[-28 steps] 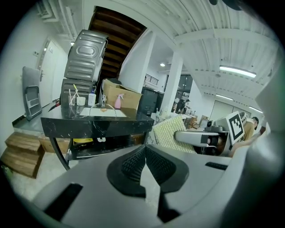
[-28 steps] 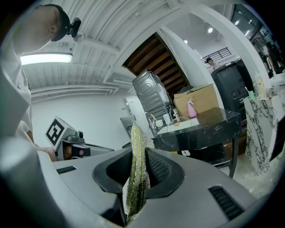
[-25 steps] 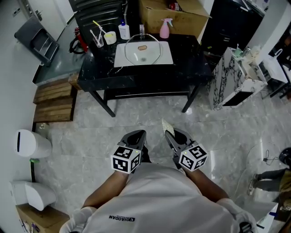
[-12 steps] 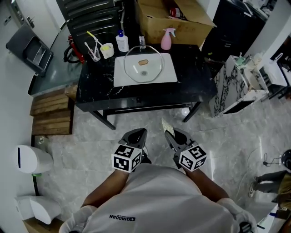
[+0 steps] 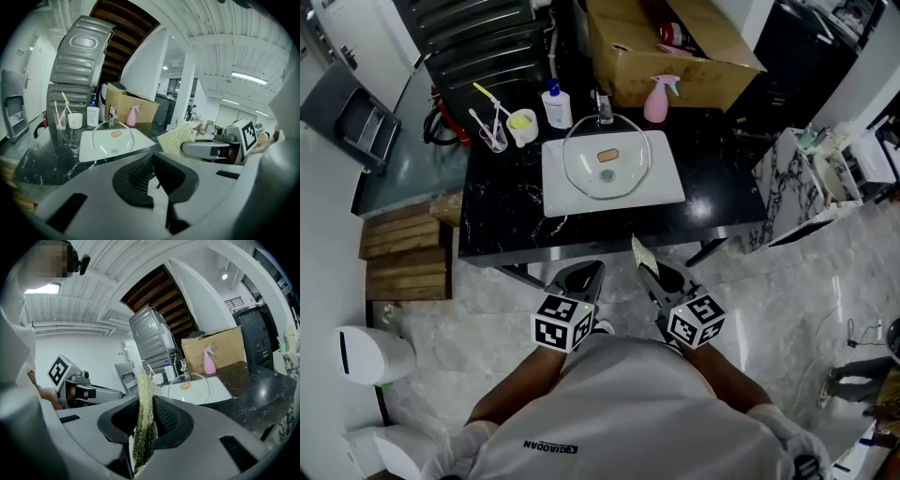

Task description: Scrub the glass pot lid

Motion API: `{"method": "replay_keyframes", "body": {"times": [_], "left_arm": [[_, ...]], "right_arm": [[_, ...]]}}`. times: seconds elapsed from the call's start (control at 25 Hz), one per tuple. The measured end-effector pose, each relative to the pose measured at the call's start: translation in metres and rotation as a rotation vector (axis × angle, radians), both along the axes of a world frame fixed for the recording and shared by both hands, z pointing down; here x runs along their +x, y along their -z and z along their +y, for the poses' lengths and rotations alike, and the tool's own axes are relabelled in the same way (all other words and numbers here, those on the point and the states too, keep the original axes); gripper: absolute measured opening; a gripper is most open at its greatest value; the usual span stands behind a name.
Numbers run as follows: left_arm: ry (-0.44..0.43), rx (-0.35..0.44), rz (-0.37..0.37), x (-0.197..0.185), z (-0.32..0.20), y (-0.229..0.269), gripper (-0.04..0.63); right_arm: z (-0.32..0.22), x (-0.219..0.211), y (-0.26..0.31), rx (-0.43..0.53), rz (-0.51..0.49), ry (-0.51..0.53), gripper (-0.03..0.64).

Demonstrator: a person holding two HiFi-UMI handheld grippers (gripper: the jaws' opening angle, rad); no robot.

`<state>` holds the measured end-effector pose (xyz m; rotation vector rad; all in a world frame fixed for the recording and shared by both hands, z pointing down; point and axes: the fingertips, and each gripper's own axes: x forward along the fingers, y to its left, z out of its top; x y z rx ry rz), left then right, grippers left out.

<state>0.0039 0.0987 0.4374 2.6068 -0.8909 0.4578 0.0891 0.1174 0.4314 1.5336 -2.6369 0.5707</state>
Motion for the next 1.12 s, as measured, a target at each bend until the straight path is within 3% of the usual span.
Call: {"method": "replay_keyframes", "body": {"times": [0.36,0.76,1.12], "left_arm": [[-0.002,-0.025,-0.001,-0.017,-0.059,-0.011,0.015],[-0.011,-0.057,0.000,-0.002,-0.093,-0.023,0.015],[0.070,-0.056,0.001,0.022,-0.144,-0.016,0.015]], "right_arm": [[-0.062,-0.016,-0.010,-0.026,-0.002,-0.007,0.091],[-0.097,-0.006,-0.017,-0.049,0.013,0.012,0.091],[-0.155,0.015,-0.002,-0.008,0.037,0.108,0.091]]}}
